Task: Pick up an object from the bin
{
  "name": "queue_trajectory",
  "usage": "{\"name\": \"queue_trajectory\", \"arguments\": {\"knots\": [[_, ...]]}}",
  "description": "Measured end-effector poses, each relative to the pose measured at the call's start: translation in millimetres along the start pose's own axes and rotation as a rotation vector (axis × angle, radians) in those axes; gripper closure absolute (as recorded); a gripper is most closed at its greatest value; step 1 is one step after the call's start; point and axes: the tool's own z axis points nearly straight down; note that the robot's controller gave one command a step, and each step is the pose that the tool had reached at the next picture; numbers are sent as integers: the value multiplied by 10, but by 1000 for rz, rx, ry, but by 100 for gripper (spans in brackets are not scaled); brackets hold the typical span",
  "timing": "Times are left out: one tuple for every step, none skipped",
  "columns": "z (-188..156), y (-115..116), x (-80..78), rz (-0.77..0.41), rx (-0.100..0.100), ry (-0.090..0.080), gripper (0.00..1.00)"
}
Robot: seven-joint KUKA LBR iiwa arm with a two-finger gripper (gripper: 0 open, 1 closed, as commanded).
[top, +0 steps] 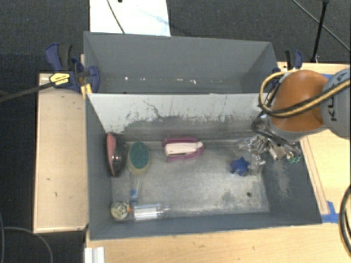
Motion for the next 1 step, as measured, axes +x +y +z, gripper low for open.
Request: {"name": "queue_trajectory", "arguments": {"knots": [[-1086, 380, 655, 67, 1, -3, 100]]}}
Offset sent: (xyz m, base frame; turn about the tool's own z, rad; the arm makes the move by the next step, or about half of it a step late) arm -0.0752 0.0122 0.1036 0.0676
